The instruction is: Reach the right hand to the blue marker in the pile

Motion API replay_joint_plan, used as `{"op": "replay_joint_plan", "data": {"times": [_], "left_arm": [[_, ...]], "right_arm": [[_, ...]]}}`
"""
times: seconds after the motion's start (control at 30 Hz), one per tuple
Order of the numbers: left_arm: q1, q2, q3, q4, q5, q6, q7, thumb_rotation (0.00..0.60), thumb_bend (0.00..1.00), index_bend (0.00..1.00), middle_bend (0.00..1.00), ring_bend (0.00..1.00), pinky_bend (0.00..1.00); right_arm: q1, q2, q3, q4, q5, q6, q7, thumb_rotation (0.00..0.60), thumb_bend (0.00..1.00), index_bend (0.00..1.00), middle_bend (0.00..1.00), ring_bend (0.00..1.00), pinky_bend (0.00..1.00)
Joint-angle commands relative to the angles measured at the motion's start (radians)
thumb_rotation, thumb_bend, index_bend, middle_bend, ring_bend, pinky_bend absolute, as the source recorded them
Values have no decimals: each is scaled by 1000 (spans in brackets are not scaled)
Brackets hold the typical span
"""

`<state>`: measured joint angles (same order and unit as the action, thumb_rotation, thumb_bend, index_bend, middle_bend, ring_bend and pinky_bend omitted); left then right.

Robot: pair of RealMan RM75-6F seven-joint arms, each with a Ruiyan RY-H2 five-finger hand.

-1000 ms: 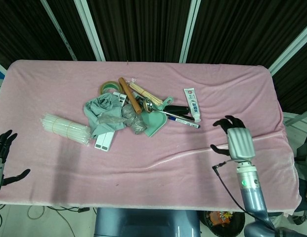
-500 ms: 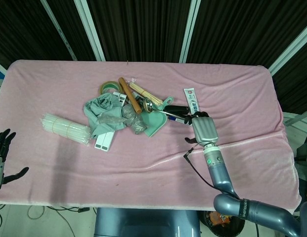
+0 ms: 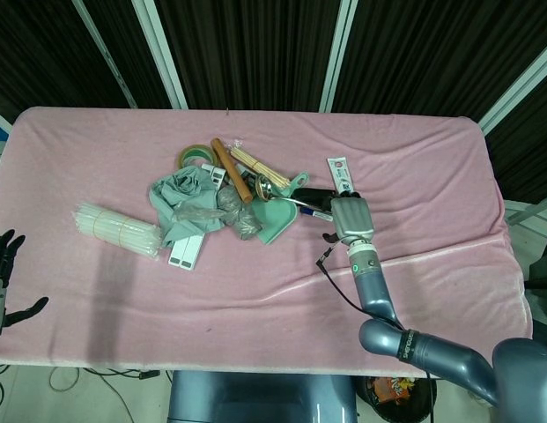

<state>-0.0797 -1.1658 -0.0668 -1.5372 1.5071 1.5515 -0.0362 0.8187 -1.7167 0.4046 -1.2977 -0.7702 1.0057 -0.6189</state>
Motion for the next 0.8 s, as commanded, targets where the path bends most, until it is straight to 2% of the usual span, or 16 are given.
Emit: {"op": "replay_joint_plan", "data": {"times": [0.03, 0.23, 0.8], "left_arm": [[-1, 1, -1, -2, -4, -5, 7, 600, 0, 0, 0, 0, 0], [-2, 1, -1, -6, -8, -11, 16, 600, 0, 0, 0, 0, 0], [-1, 3, -3, -12, -21, -19, 21, 600, 0, 0, 0, 0, 0]], "right_arm": [[23, -20, -5, 51, 37, -22, -14, 600, 229, 446, 380, 277, 278], [35, -38, -14, 116, 74, -46, -2, 600, 232, 446, 380, 277, 279], [52, -97, -49, 276, 86, -97, 39, 600, 236, 432, 354, 255, 279]]}}
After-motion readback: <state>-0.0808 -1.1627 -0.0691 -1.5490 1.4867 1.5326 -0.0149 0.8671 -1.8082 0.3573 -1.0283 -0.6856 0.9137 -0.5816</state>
